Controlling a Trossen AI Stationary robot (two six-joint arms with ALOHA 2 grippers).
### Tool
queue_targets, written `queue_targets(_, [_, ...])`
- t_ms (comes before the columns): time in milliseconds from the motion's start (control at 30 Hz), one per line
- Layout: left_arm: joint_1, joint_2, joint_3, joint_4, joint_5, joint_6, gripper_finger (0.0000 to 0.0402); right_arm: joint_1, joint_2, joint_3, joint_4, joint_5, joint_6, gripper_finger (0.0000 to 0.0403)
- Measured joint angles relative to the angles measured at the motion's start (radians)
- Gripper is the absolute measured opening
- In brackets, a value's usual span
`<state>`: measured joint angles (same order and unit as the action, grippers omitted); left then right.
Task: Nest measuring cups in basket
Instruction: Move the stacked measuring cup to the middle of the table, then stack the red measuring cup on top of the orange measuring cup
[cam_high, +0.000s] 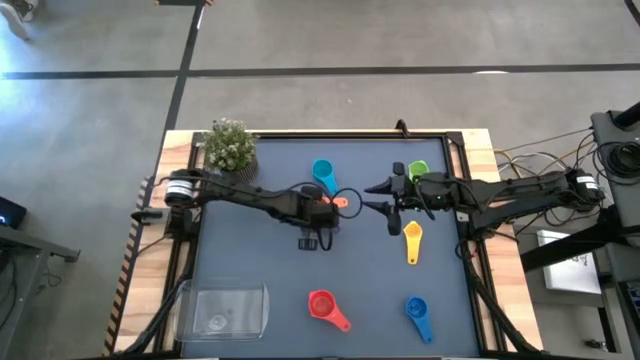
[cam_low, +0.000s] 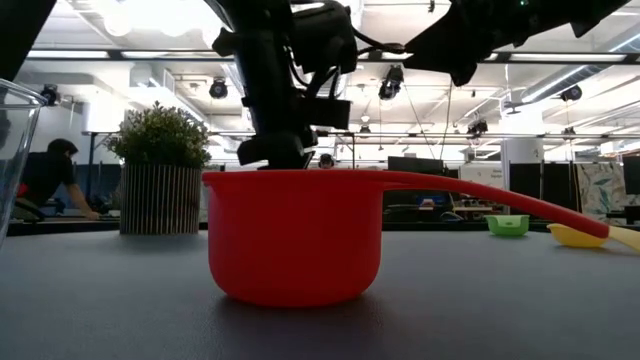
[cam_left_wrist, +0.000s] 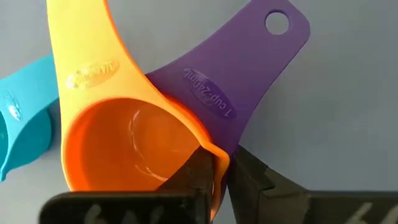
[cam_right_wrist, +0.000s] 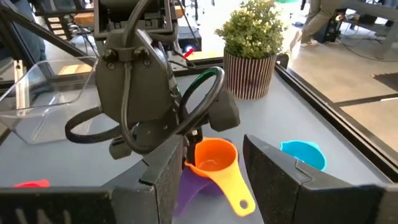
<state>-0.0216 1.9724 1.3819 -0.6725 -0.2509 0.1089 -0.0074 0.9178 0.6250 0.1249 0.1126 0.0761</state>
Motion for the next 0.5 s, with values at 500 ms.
queue_targets(500, [0.0, -0.071, 0.007, -0.057, 0.0, -0.076, 0.0187, 0.0, -0.089, 0.0, -0.111, 0.044, 0.003, 0.0162])
